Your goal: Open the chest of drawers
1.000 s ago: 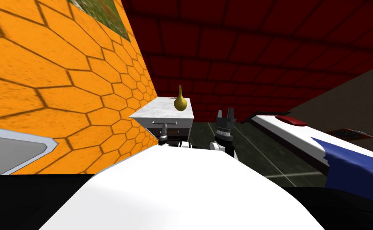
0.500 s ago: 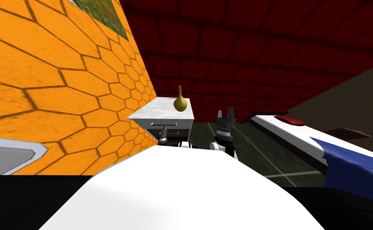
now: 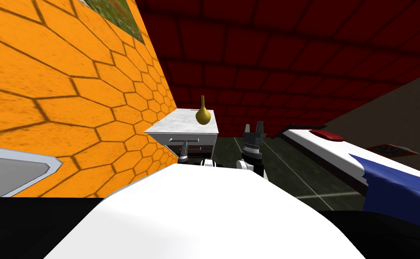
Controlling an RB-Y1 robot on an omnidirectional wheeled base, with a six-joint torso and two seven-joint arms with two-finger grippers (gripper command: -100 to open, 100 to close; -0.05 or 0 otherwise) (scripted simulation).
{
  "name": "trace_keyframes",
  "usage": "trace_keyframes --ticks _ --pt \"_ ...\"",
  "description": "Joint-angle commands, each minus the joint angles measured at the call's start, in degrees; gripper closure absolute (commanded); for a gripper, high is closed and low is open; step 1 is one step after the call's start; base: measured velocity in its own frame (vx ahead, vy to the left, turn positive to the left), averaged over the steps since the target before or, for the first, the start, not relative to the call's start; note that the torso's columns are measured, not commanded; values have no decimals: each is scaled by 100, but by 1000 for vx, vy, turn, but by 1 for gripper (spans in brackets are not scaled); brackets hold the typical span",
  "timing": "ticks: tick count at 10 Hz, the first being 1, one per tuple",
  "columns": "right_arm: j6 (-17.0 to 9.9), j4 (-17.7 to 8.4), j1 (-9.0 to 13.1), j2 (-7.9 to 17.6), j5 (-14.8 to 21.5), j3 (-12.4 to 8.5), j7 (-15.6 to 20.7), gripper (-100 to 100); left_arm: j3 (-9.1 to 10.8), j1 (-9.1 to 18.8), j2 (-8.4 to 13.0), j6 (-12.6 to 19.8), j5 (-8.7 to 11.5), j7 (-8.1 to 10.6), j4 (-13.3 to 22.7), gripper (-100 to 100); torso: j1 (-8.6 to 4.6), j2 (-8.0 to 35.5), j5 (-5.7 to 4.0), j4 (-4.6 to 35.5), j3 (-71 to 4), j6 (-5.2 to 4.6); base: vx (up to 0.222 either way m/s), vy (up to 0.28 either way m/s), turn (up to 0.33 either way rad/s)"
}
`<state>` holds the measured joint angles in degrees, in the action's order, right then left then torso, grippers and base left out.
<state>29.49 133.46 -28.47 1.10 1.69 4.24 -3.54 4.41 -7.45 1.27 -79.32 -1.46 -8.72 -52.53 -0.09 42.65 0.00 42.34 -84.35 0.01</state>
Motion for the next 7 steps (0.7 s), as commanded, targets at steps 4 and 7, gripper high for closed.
trace_keyframes --ticks 4,7 --pt "0 0 0 0 0 0 0 0 -9 189 53 540 -7 49 -186 100 -12 -2 -25 30 -8 4 -167 -25 30" --pt "0 0 -1 0 0 0 0 0 -294 671 165 504 -27 198 260 100 9 -9 -14 15 -11 16 -124 -38 276"
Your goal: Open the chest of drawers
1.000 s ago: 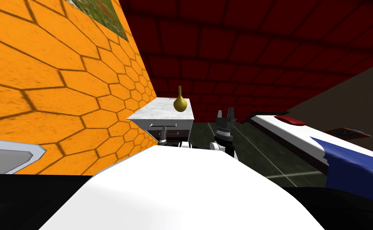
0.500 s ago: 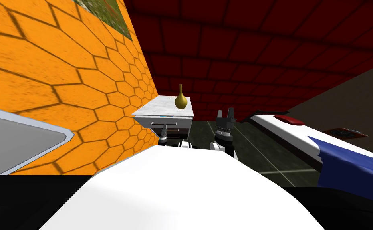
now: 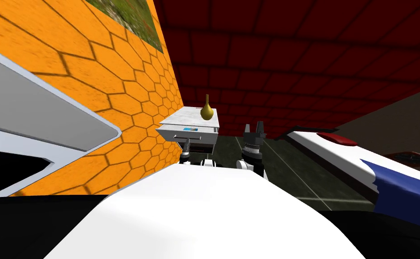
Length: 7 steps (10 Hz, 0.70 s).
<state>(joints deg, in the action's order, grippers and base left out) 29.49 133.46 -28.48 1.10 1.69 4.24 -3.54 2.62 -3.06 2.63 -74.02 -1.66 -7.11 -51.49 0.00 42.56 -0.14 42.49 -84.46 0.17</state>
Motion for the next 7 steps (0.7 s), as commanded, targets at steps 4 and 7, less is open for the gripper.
trace_keyframes --ticks 4,7 --pt "0 0 0 0 0 0 0 0 -396 725 144 -97 -26 185 582 100 -12 10 -8 16 6 -2 -98 -32 238" --pt "0 0 0 1 0 0 0 0 -537 972 201 -133 -35 258 795 100 -17 15 -13 31 7 -9 -73 -7 120"
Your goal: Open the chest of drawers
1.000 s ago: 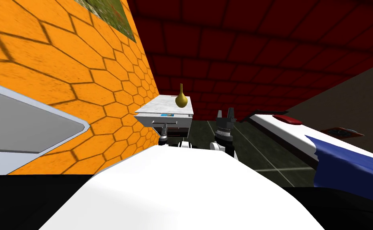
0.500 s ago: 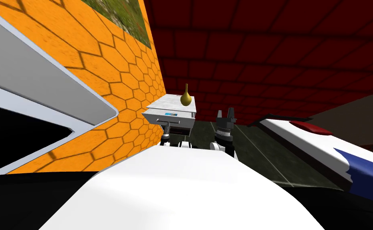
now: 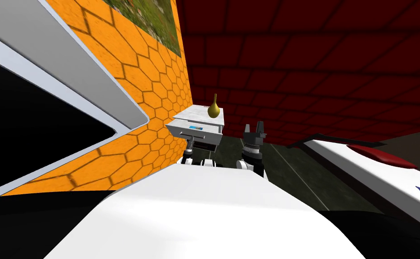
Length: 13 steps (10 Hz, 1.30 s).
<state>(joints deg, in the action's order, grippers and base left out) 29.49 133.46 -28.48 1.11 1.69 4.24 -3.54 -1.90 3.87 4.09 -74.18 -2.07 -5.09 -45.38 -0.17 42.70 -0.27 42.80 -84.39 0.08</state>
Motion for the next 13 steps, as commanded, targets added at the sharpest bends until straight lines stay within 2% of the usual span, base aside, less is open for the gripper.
trace_keyframes --ticks 1,3,6,7,11,13 --pt "0 0 0 0 0 0 0 0 -86 280 54 -117 6 55 184 100 -5 13 0 2 8 0 -63 -15 106" --pt "0 0 0 0 0 0 0 0 -100 224 54 -84 -7 73 217 100 -3 -4 6 -10 1 -7 -60 -11 26" --pt "0 -1 2 0 0 0 0 0 -120 256 85 -120 -18 114 136 100 8 19 11 -7 15 -6 -179 29 28" --pt "0 -1 2 0 0 0 0 0 -96 416 87 185 -3 136 165 -100 2 19 4 2 13 -2 -127 10 34" --pt "0 0 0 0 0 0 0 0 -44 802 126 684 29 207 29 -100 21 -68 27 -55 -36 -7 -79 -5 18" --pt "0 0 0 0 0 0 0 0 -31 898 136 809 37 225 -6 -100 20 -37 23 -40 -15 0 -34 3 2"
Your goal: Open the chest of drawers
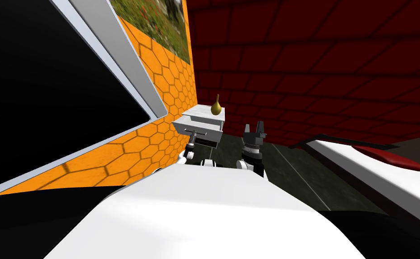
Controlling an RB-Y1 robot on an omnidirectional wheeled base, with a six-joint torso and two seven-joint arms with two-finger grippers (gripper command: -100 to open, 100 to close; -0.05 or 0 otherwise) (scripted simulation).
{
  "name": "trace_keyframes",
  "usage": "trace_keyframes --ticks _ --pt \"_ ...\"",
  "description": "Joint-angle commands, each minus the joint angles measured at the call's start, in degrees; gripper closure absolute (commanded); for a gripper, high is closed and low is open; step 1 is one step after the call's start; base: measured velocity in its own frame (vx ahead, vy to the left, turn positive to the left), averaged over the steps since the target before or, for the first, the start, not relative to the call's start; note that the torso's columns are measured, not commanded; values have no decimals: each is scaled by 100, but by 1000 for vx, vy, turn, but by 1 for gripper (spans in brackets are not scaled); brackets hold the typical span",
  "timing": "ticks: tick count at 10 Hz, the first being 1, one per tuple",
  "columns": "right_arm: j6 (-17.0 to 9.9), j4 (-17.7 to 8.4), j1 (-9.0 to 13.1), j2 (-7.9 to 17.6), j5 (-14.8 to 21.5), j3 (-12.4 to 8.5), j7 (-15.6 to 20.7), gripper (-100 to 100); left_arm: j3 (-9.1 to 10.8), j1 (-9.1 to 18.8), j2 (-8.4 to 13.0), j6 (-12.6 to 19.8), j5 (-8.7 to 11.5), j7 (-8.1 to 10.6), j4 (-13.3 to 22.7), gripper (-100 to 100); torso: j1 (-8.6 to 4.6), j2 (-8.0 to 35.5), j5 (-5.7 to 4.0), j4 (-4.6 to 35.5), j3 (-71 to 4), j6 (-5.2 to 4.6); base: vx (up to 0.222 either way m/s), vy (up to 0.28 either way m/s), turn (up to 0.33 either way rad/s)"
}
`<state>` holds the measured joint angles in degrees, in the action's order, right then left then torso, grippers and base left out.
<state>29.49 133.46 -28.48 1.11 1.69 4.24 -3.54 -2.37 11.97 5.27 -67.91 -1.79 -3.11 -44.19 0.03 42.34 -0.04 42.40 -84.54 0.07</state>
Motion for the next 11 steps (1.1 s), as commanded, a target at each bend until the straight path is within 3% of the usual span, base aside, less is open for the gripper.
trace_keyframes --ticks 1,4,5,6,11 --pt "0 0 0 0 0 0 0 0 29 184 28 307 17 45 -158 -100 -3 10 -3 9 6 -1 -57 4 18" --pt "0 0 0 0 0 0 0 0 55 377 48 557 33 81 -226 -100 -5 45 -14 41 27 11 -59 -1 5" --pt "0 0 0 0 0 0 0 0 24 259 37 554 19 94 -181 -100 -7 52 -18 52 29 12 -16 -2 -6" --pt "0 0 0 0 0 0 0 0 22 253 36 590 19 98 -173 0 -10 45 -12 35 27 5 0 0 0" --pt "0 0 0 0 0 0 0 0 16 203 31 633 17 101 -124 0 -7 2 1 -3 1 -8 0 0 0"
